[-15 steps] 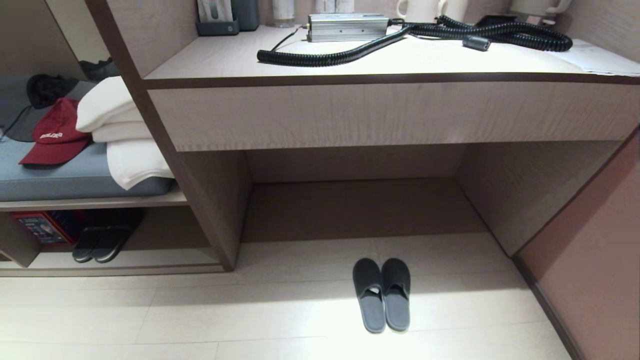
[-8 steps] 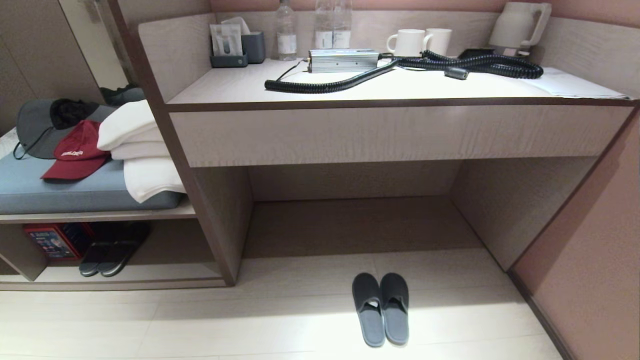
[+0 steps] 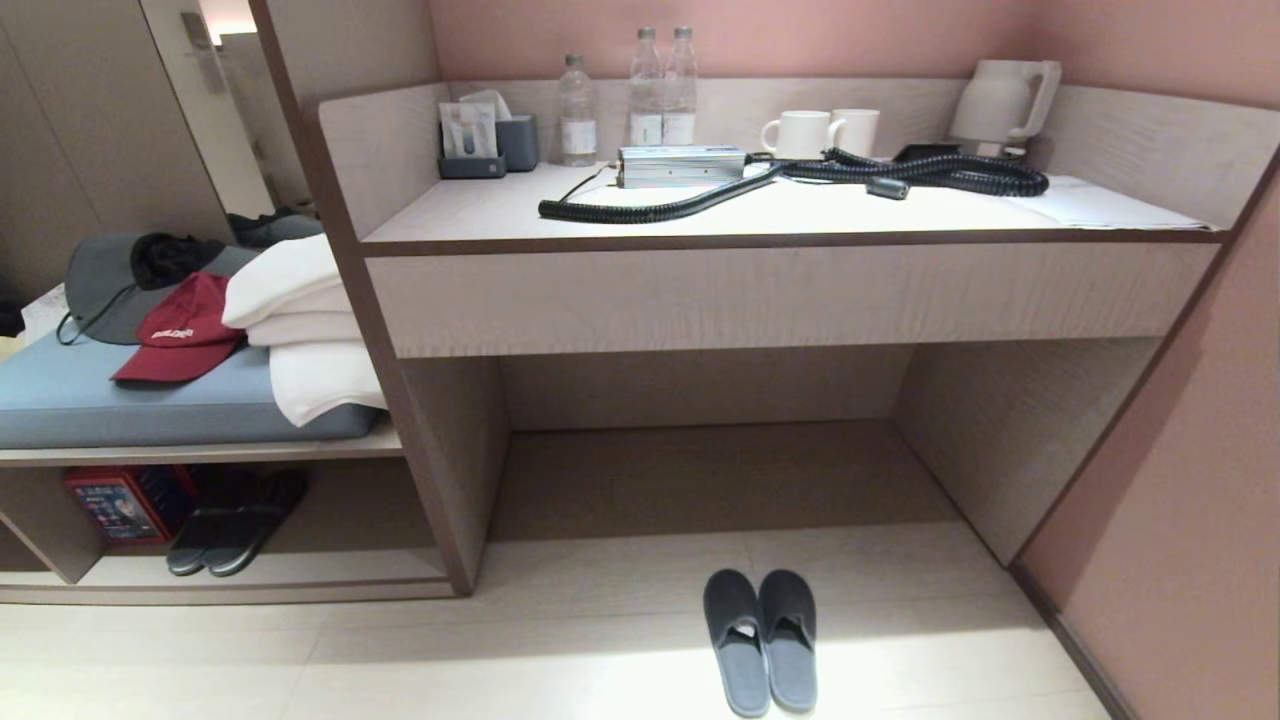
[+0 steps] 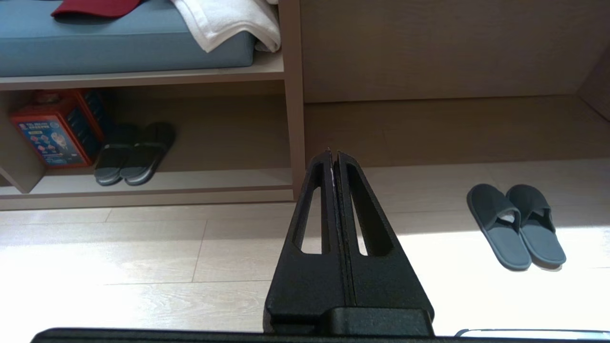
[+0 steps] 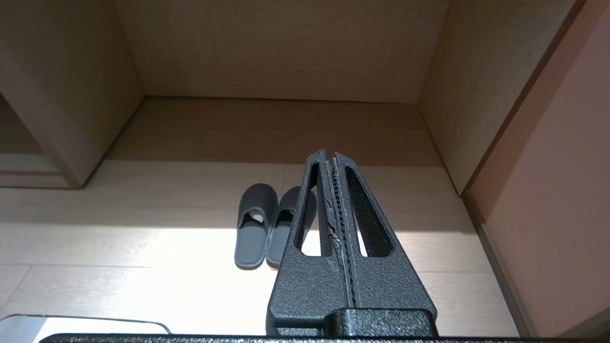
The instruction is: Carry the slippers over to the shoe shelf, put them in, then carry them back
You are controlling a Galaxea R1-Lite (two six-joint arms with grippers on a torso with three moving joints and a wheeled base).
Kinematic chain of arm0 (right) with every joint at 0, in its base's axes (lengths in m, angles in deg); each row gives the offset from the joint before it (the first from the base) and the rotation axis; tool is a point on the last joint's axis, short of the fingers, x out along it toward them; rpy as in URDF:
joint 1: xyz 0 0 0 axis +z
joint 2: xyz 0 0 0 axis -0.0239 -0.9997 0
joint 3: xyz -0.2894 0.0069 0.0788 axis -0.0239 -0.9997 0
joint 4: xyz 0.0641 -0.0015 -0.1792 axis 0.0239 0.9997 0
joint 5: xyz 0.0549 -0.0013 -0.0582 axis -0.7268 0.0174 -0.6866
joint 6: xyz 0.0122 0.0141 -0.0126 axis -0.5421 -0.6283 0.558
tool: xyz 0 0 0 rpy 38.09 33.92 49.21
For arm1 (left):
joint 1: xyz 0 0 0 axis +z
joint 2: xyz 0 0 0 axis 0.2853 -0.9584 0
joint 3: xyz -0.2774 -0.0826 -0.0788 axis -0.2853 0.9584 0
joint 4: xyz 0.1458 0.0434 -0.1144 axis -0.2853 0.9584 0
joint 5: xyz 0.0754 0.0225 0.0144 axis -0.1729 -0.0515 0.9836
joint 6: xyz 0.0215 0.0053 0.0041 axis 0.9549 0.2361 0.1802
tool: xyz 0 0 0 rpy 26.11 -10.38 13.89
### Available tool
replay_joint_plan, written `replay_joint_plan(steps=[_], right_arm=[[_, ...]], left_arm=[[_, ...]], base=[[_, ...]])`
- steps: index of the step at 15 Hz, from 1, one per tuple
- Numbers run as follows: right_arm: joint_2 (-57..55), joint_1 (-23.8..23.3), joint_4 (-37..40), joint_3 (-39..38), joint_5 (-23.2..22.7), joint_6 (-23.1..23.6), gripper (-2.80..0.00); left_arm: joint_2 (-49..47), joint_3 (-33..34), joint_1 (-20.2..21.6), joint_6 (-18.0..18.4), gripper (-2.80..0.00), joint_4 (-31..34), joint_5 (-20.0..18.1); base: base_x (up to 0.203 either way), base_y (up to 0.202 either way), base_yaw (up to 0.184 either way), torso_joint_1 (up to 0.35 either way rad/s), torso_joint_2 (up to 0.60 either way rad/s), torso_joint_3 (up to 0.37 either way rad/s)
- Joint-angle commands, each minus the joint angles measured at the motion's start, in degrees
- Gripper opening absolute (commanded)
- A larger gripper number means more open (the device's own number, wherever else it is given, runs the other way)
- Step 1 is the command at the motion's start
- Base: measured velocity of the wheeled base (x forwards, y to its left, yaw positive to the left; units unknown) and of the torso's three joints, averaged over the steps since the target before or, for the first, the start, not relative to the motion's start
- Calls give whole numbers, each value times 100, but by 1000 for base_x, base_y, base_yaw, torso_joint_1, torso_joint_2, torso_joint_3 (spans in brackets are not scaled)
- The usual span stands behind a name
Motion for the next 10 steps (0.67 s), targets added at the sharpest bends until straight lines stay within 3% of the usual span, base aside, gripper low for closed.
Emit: replay_joint_plan(steps=[1, 6, 10], right_arm=[[-7, 3, -4, -9, -2, 1, -280], [-7, 3, -4, -9, -2, 1, -280], [-7, 3, -4, -9, -2, 1, -280]], left_arm=[[4, 0, 4, -8, -280, -1, 1], [-5, 0, -5, -43, -280, -1, 1], [-4, 0, -5, -43, -280, -1, 1]], base=[[0, 0, 0, 4, 4, 28], [0, 0, 0, 0, 0, 0], [1, 135, -5, 2, 2, 5]])
